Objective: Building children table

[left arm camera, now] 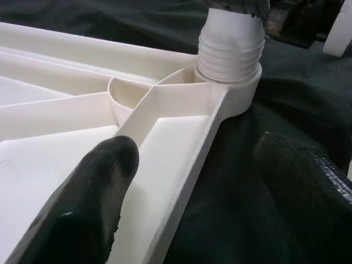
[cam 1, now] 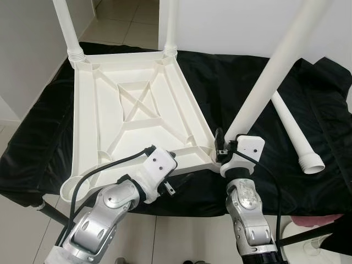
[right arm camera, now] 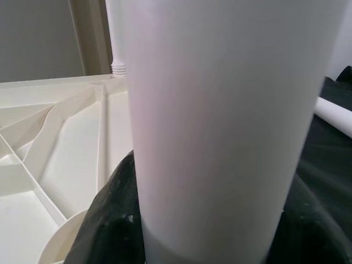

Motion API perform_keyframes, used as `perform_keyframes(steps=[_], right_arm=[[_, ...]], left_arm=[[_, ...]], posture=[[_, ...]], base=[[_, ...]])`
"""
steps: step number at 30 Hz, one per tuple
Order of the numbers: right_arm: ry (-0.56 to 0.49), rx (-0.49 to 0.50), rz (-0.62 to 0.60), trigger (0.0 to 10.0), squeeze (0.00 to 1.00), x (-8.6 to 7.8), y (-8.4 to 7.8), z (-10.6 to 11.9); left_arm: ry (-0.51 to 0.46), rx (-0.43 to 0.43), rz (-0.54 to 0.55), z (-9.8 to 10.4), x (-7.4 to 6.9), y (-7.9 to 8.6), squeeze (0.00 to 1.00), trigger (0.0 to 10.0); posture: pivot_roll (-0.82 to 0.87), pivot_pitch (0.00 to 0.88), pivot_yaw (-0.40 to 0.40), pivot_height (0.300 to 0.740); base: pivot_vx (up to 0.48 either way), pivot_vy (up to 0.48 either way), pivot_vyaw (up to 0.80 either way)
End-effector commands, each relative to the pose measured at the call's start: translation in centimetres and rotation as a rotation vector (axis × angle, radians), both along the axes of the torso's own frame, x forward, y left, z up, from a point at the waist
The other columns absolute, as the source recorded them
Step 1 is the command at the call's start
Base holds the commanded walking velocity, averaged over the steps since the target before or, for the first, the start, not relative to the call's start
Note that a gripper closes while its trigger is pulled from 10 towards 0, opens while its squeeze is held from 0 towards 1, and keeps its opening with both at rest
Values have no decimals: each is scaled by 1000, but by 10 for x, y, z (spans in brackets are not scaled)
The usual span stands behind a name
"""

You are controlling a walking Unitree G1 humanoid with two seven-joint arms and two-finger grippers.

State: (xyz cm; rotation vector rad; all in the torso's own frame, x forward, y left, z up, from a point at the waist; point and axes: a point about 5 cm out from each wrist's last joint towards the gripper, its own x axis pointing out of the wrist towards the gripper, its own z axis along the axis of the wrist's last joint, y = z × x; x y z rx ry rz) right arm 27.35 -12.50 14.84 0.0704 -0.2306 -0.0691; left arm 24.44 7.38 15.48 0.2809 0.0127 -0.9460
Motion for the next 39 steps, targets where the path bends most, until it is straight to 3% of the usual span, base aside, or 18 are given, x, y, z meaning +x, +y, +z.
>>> perform_keyframes(steps=[1, 4, 7, 10, 11, 12, 18, 26, 32, 33, 35, 37, 38, 39], right_arm=[[170, 24, -48, 10000, 1000, -7, -9, -36], [164, 26, -36, 10000, 1000, -6, -9, -36], [71, 26, 60, 10000, 1000, -2, -18, -21], [49, 17, 98, 10000, 1000, 1, -20, -17], [34, -2, 168, 10000, 882, 3, -21, -12], [28, -31, 218, 10000, 0, 6, -23, -10], [24, -92, 333, 10000, 0, 10, -26, -8], [-14, -249, 517, 10000, 0, 19, -29, 1], [-18, -275, 576, 10000, 0, 27, -32, 6], [-12, -293, 592, 7686, 0, 30, -34, 6], [6, -305, 620, 1569, 0, 35, -37, 5], [4, -314, 625, 1569, 0, 36, -38, 5], [8, -314, 626, 0, 0, 37, -40, 4], [10, -314, 626, 0, 0, 37, -41, 4]], left_arm=[[-4, -2, -9, 0, -3, -2, 0, 10000], [-4, -2, -10, 0, -3, -2, 0, 10000], [2, -2, -12, -1, -4, -3, 0, 10000], [4, -3, -12, -1, -4, -3, 0, 10000], [6, -2, -15, -2, -5, -3, 0, 10000], [8, -3, -17, -2, -5, -4, 0, 10000], [7, -3, -19, -2, -4, -4, 0, 10000], [5, 1, -23, -4, -5, -8, 0, 10000], [2, 8, -22, -7, -5, -13, 0, 10000], [6, 0, -20, -8, -5, -15, 0, 10000], [7, -11, -17, -7, -5, -18, 0, 10000], [6, -13, -16, -7, -4, -19, 0, 10000], [11, -23, -15, -6, -3, -19, 0, 10000], [14, -29, -15, -5, -3, -19, 0, 10000]], posture=[[17, 129, -38, 740], [17, 129, -38, 740], [13, 134, -32, 740], [13, 134, -32, 740], [9, 133, -28, 740], [9, 133, -28, 740], [11, 133, -27, 740], [10, 133, -27, 740], [5, 127, -25, 740], [8, 124, -28, 740], [8, 124, -28, 740], [9, 122, -31, 740], [11, 120, -35, 740], [11, 120, -35, 740]], base=[[0, 0, 0], [0, 0, 0], [0, 0, 0], [0, 0, 0], [0, 0, 0], [0, 0, 0], [0, 0, 0], [0, 0, 0], [0, 0, 0], [0, 0, 0], [0, 0, 0], [0, 0, 0], [0, 0, 0], [0, 0, 0]])
